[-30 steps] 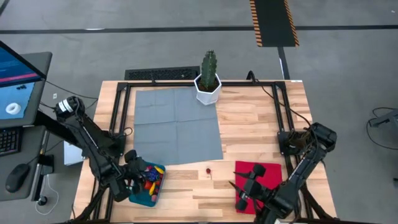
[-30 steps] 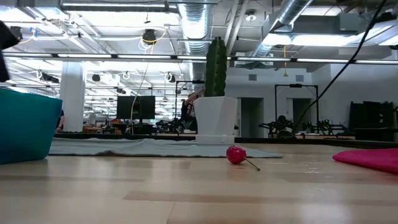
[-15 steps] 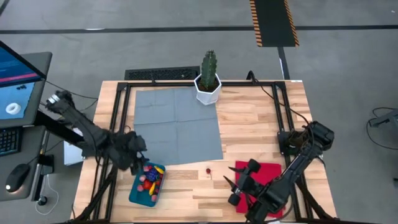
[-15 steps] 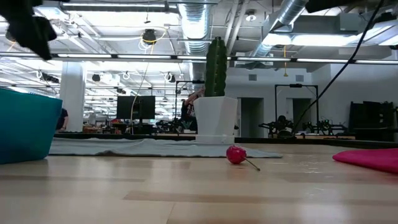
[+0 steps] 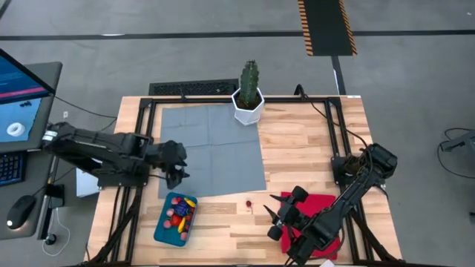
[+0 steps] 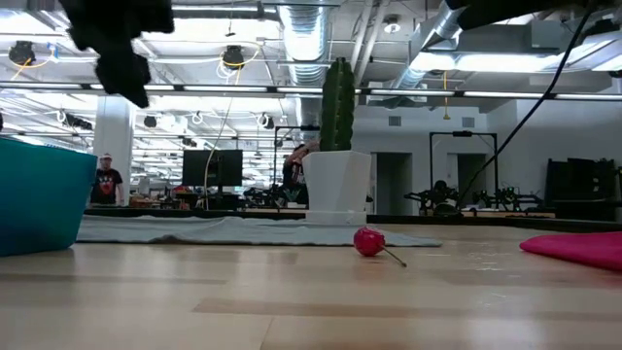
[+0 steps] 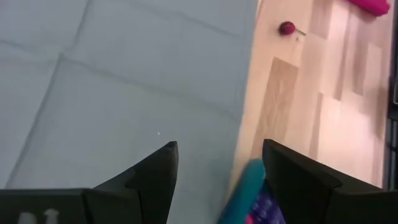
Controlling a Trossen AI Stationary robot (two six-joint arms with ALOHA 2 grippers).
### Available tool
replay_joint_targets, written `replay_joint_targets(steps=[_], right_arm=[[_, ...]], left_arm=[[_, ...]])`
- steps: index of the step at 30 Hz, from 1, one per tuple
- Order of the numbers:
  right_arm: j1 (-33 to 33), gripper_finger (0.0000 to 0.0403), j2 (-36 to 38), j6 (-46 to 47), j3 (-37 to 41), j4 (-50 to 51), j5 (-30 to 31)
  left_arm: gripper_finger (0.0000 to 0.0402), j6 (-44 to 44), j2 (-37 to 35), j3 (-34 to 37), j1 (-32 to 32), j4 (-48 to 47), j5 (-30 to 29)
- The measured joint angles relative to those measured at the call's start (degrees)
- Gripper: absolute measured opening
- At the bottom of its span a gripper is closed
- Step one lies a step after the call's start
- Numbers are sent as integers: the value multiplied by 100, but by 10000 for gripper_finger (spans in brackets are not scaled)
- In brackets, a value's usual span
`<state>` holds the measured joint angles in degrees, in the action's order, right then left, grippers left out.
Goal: Pick and placing Produce into tupperware
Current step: Put the cherry into the blue bin
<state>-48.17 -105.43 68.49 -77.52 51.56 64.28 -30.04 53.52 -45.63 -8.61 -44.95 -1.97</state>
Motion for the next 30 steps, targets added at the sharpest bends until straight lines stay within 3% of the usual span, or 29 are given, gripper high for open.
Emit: replay_joint_targets(steps=[10, 22, 25, 30], right_arm=[[-91, 214, 0, 43, 0, -28, -111], [168, 214, 0, -2, 0, -182, -82], [509, 214, 0, -631, 0, -713, -269], [1106, 214, 0, -2480, 0, -2304, -597]], left_arm=[[224, 786, 395, 0, 1138, 392, 924], [224, 908, 349, 596, 1227, 1001, 1124], [224, 919, 347, 698, 1227, 1145, 1274], [224, 955, 347, 721, 1189, 1272, 1350]])
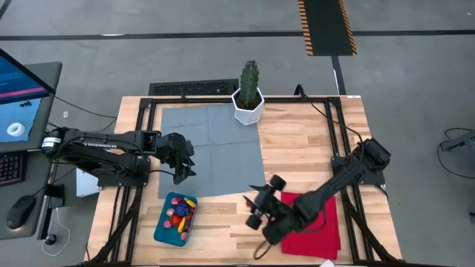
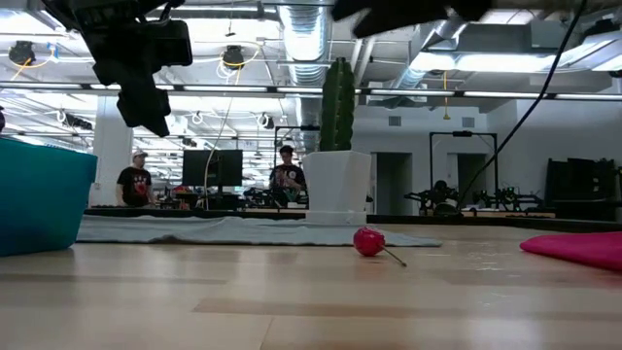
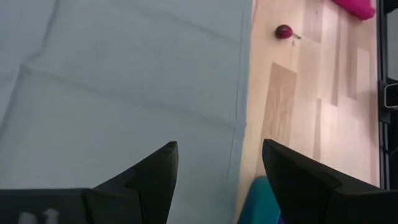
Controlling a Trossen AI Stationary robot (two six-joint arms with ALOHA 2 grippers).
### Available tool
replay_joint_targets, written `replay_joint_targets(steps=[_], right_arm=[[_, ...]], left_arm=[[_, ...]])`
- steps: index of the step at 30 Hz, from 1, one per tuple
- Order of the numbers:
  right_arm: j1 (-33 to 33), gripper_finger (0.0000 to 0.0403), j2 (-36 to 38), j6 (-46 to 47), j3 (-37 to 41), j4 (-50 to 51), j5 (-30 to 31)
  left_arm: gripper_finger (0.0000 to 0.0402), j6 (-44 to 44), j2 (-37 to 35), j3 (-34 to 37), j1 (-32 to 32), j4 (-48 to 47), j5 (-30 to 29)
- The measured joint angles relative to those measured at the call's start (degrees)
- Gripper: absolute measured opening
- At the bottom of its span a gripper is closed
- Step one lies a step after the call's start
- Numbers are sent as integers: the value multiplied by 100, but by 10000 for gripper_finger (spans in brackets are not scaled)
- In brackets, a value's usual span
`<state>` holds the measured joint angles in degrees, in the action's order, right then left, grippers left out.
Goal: Pick and placing Produce into tupperware
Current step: Put the cherry into the blue bin
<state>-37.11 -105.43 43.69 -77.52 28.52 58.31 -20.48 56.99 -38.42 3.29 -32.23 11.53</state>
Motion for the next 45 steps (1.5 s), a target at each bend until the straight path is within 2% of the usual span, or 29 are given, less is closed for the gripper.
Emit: replay_joint_targets(steps=[3, 7, 11, 22, 28, 32, 39, 45], right_arm=[[256, 214, 0, -946, -7, -794, -439], [490, 214, 0, -1500, -7, -1256, -1066], [743, 214, 0, -1667, -8, -1372, -1709], [1269, 214, 0, -1972, -7, -2040, -2504], [1329, 214, 0, -2029, -7, -1844, -2719], [1294, 214, 0, -2474, -4, -1785, -2776], [1286, 214, 0, -3340, -4, -1751, -2838], [1419, 214, -188, -3793, -8, -1451, -2822]], left_arm=[[224, -1, 0, 1, -39, 46, 3], [224, -4, 0, 1, -35, 31, 18], [224, -5, 0, 1, -43, 11, 26], [224, 26, 0, 1, -154, 0, -8], [224, 21, 0, 3, -153, -52, 178], [224, -140, 0, 3, -153, -49, 368], [224, -628, 0, 3, -209, -216, 1190], [224, -1128, 0, 3, -318, -581, 1217]])
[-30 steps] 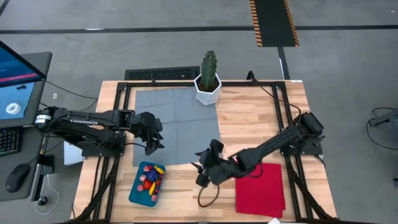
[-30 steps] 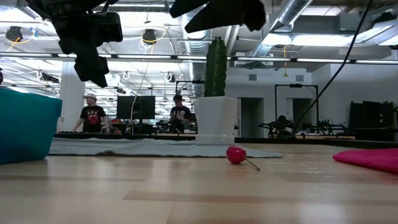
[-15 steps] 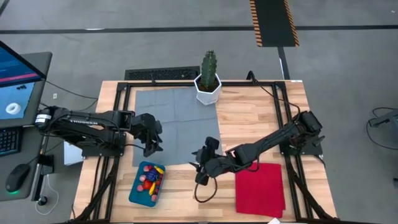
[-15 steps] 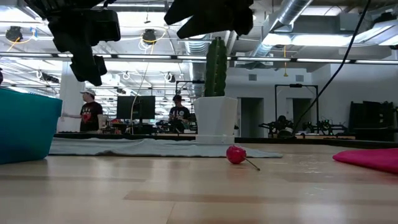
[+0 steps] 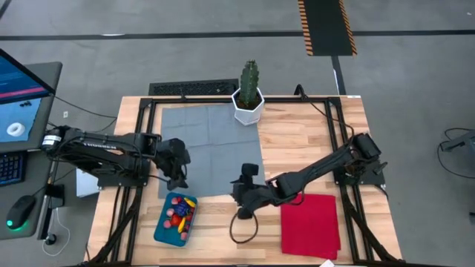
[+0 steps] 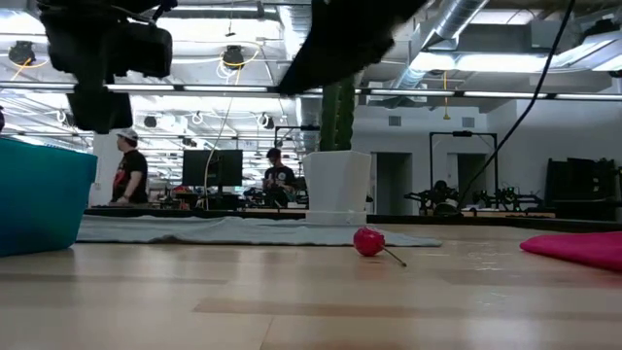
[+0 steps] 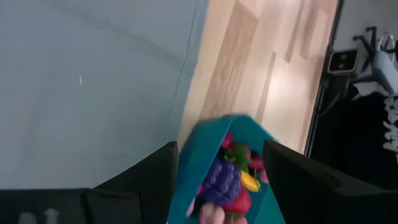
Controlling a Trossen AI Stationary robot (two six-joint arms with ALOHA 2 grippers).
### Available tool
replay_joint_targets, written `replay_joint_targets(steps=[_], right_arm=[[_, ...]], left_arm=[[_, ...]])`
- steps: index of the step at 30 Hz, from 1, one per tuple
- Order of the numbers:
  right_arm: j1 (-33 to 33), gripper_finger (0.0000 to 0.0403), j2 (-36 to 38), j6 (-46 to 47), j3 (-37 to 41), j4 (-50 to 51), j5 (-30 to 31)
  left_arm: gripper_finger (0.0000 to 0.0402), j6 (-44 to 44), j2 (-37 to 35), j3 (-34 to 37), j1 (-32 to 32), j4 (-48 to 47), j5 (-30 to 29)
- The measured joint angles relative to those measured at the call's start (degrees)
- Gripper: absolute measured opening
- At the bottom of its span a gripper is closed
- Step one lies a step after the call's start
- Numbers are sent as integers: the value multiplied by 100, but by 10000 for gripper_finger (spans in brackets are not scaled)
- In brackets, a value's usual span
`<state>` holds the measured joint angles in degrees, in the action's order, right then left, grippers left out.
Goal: Pick and placing Produce into tupperware
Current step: Put the cherry into the blue bin
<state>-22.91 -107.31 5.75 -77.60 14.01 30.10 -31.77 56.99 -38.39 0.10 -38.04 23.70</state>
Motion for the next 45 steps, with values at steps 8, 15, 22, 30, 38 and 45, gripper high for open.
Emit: replay_joint_targets(steps=[8, 15, 22, 30, 38, 45], right_arm=[[690, 214, -582, -609, -18, -237, -198], [1197, 214, -831, -758, 14, -318, -587], [1111, 214, -809, -1208, -1, -719, -1108], [819, 214, -818, -1010, -1, -285, -1206], [675, 214, -818, 308, -1, 644, -1192], [412, 214, -820, 1473, -1, 1278, -1763]], left_arm=[[224, -128, -2, 0, -108, -251, 11], [224, -268, -7, 2, -110, -218, -39], [224, -905, -11, 2, -110, -240, -153], [224, -942, -11, 2, -110, -129, -232], [224, -287, -11, 2, -110, -135, -328], [224, 149, -11, 2, -110, -151, -467]])
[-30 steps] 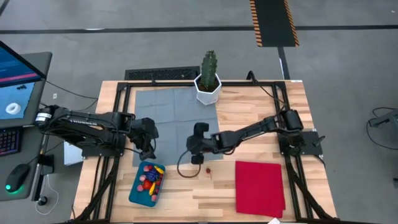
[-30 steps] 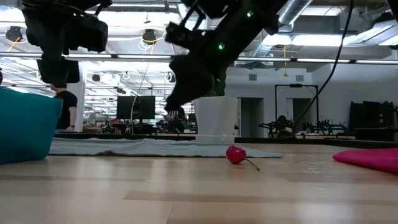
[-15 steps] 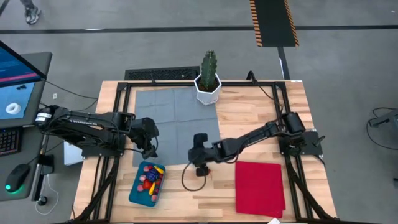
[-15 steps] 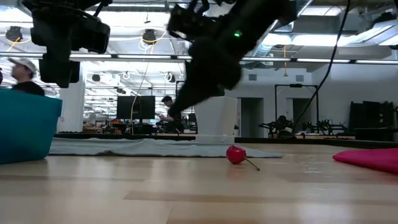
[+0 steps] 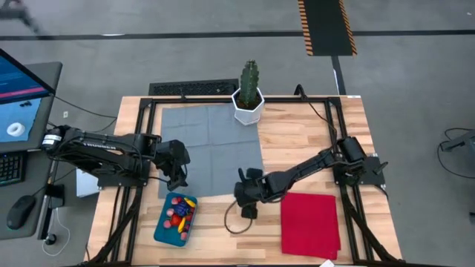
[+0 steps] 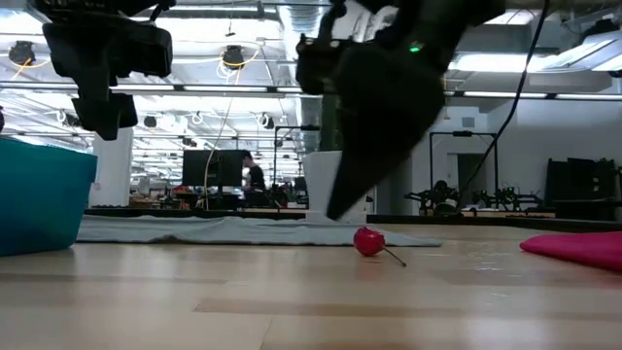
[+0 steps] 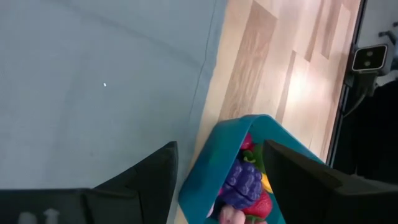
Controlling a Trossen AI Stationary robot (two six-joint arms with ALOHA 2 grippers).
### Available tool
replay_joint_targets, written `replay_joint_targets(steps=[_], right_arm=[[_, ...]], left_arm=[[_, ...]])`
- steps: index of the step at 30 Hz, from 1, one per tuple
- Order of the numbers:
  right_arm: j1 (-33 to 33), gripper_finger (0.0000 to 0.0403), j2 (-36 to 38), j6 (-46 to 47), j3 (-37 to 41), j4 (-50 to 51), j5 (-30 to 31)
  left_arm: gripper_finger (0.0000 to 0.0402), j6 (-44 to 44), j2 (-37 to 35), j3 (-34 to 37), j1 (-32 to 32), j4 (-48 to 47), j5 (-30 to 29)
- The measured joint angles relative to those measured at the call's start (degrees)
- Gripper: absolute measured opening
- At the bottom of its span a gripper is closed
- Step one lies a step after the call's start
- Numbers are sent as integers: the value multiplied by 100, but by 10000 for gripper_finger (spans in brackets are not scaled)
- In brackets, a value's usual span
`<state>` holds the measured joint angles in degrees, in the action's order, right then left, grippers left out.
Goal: Pick and placing Produce into tupperware
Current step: Put the cherry into the blue bin
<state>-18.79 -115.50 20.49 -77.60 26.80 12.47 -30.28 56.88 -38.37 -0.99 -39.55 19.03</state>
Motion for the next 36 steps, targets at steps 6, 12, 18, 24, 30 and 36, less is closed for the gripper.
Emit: replay_joint_targets(steps=[6, 12, 18, 24, 30, 36], right_arm=[[-368, 214, -2, 545, 0, 43, 9], [-447, 214, -2, 830, 0, 268, 230], [-395, 214, -4, 1026, 0, 497, 333], [-448, 214, -9, 1115, 0, 591, 245], [-521, 214, -9, 1242, 0, 600, -62], [-619, 226, -9, 1400, 2, 620, -108]], left_arm=[[224, 212, 0, 0, -20, -2, 9], [224, 214, 0, 0, -20, -2, 0], [224, 215, 0, 0, -37, -2, 3], [224, 258, 0, 0, -37, -2, 4], [224, 260, 0, 0, -37, -2, 4], [224, 262, 0, -2, -37, -1, 1]])
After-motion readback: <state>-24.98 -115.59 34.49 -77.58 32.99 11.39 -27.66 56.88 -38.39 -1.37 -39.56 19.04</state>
